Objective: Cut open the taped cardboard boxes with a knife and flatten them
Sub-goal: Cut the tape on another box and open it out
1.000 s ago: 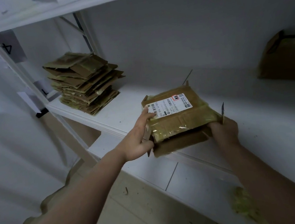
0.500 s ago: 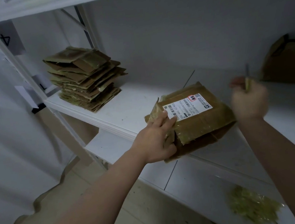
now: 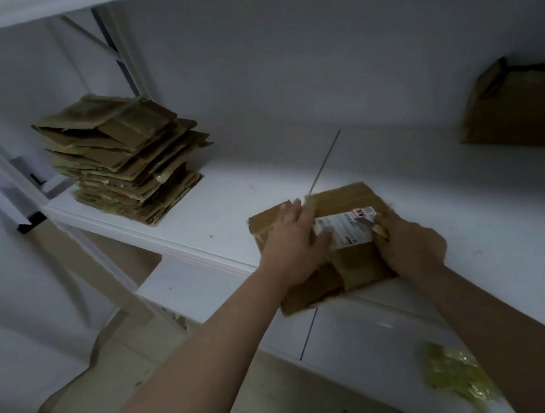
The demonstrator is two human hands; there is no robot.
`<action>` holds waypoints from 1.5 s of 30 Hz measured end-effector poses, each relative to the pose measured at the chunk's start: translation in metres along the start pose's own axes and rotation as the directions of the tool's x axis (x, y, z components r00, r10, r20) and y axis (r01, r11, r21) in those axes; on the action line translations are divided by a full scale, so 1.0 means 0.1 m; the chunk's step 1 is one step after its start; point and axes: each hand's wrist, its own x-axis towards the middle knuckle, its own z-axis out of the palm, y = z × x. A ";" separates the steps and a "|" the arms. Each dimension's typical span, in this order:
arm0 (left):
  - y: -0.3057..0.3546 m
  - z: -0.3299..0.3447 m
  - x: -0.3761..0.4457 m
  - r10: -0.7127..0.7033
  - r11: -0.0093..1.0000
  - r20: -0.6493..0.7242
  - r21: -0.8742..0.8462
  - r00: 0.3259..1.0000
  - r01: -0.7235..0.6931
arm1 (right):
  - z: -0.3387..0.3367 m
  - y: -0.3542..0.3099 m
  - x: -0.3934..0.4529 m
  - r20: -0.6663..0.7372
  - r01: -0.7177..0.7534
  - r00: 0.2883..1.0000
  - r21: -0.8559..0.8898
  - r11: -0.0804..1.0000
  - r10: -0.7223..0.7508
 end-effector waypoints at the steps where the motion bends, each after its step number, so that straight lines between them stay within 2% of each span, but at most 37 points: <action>1: 0.04 0.11 0.03 -0.046 0.998 0.090 0.039 0.995 0.043 | 0.00 -0.01 0.00 -0.015 0.008 1.000 0.010 1.000 -0.007; 3: 0.02 0.36 0.06 -0.111 0.983 0.185 0.166 0.977 0.080 | 0.01 -0.01 0.00 -0.036 -0.006 0.999 0.028 1.000 0.007; 6: -0.07 0.56 0.06 -0.102 0.936 0.148 0.350 0.984 0.044 | 0.07 -0.01 0.01 -0.019 -0.042 0.999 0.031 0.999 0.043; 9: -0.12 0.56 0.13 -0.066 0.918 0.156 0.397 0.986 -0.001 | 0.14 -0.06 0.02 -0.005 -0.071 0.997 0.009 0.997 0.071; 15: -0.21 0.41 0.21 -0.006 0.935 0.234 0.346 0.972 -0.078 | 0.08 -0.06 0.07 0.026 -0.060 0.998 -0.032 0.998 0.061; 18: -0.25 0.26 0.21 0.018 0.964 0.283 0.250 0.959 -0.092 | -0.06 -0.02 0.15 -0.088 -0.050 0.995 -0.028 0.998 0.048; 20: -0.23 0.14 0.22 0.027 0.977 0.270 0.197 0.962 -0.083 | -0.13 -0.05 0.19 -0.206 0.052 0.977 -0.002 0.999 -0.051; 21: -0.22 0.09 0.24 0.039 0.980 0.222 0.183 0.974 -0.081 | -0.11 -0.06 0.22 -0.214 0.123 0.970 0.012 0.992 -0.117; 23: -0.18 0.06 0.27 0.042 0.979 0.085 0.197 0.995 -0.058 | -0.01 -0.07 0.32 -0.086 0.251 0.964 -0.020 0.968 -0.252; 25: -0.18 0.12 0.28 0.019 0.958 -0.002 0.287 1.000 -0.017 | 0.12 -0.04 0.43 0.071 0.334 0.942 -0.106 0.937 -0.328; 27: -0.21 0.26 0.29 -0.033 0.942 0.018 0.334 0.999 0.025 | 0.23 0.02 0.50 0.139 0.363 0.928 -0.134 0.922 -0.346; 32: -0.31 0.43 0.41 -0.117 0.933 0.142 0.354 0.983 0.060 | 0.29 0.03 0.59 0.251 0.346 0.910 -0.020 0.938 -0.330; 37: -0.32 0.43 0.44 -0.129 0.931 0.148 0.359 0.980 0.069 | 0.31 -0.03 0.62 0.208 0.328 0.926 -0.030 0.944 -0.315; 42: -0.30 0.43 0.41 -0.123 0.940 0.084 0.330 0.989 0.089 | 0.33 -0.06 0.60 0.145 0.310 0.942 -0.027 0.950 -0.303; 45: -0.24 0.41 0.33 -0.125 0.936 -0.027 0.327 0.992 0.127 | 0.30 -0.07 0.48 -0.005 0.336 0.942 0.028 0.941 -0.336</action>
